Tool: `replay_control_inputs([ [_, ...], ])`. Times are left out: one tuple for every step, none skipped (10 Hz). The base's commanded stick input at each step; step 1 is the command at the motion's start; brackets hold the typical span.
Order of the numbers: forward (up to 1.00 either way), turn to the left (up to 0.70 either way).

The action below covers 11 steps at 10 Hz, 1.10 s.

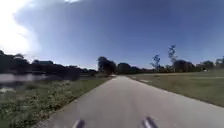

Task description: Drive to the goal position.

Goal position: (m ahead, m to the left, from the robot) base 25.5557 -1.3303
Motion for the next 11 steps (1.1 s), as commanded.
replay_control_inputs([
  [0.7, 0.0],
  [0.7, 0.0],
  [0.7, 0.0],
  [0.7, 0.0],
  [0.7, 0.0],
  [0.7, 0.0],
  [0.7, 0.0],
  [0.7, 0.0],
  [0.7, 0.0],
  [0.7, 0.0],
  [0.7, 0.0],
])
